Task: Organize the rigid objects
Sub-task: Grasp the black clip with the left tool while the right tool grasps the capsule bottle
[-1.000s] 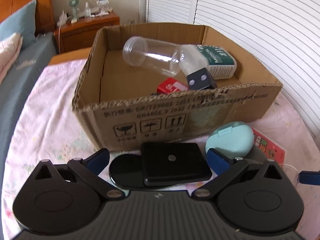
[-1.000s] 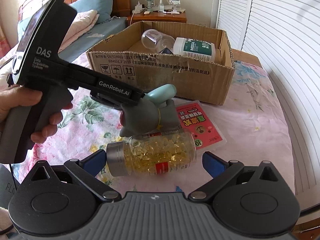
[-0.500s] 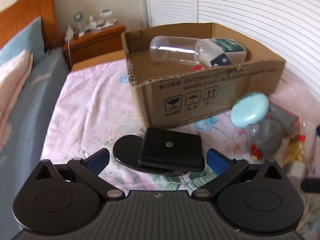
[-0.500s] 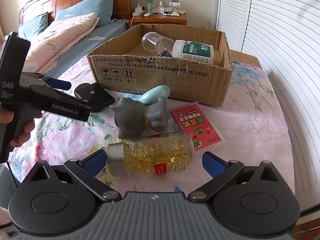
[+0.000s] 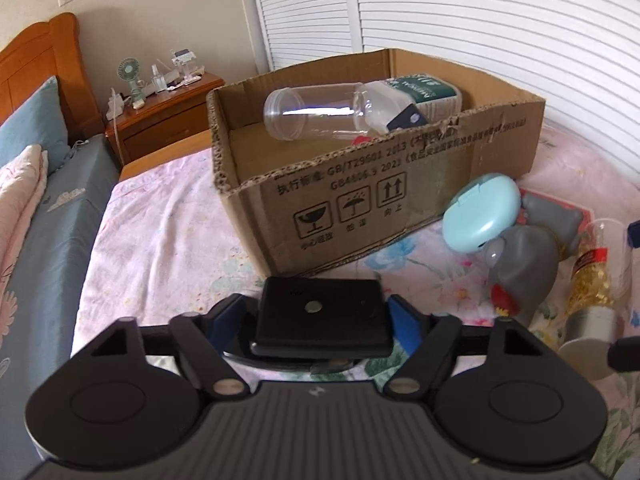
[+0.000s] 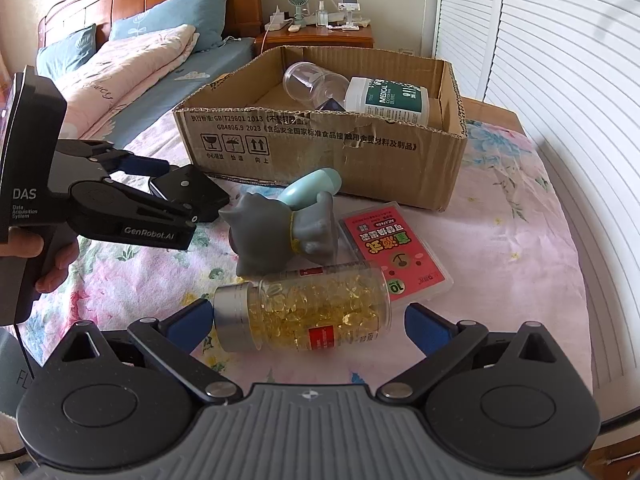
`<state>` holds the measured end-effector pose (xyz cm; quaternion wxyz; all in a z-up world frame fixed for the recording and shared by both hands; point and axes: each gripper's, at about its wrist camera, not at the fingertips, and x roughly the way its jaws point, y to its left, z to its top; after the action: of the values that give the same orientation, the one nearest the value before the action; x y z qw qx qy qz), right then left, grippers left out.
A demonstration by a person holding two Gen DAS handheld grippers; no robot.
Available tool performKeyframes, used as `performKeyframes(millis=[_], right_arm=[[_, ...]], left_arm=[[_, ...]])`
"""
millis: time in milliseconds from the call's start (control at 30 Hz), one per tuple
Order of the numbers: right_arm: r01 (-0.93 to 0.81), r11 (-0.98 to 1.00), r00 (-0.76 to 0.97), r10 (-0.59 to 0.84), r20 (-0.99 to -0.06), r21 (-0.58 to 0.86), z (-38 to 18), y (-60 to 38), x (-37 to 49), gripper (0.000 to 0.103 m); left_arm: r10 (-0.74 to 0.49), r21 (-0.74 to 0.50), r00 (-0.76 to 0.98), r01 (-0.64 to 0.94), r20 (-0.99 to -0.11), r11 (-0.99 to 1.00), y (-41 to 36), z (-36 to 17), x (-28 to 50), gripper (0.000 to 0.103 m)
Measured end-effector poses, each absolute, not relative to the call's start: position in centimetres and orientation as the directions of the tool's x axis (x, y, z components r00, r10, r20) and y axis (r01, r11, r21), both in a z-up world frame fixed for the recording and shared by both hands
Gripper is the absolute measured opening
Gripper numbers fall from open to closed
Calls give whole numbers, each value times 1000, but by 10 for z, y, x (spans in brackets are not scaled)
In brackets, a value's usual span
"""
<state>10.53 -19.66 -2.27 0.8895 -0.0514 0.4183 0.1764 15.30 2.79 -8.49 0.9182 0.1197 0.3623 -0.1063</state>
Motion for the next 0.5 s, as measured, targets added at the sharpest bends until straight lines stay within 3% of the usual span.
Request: performKeyframes(millis=[500], right_arm=[[-389, 919, 557, 289, -779, 63, -28, -199, 105, 103]], left_arm=[[-211, 92, 633, 410, -745, 908, 27, -79, 97, 69]])
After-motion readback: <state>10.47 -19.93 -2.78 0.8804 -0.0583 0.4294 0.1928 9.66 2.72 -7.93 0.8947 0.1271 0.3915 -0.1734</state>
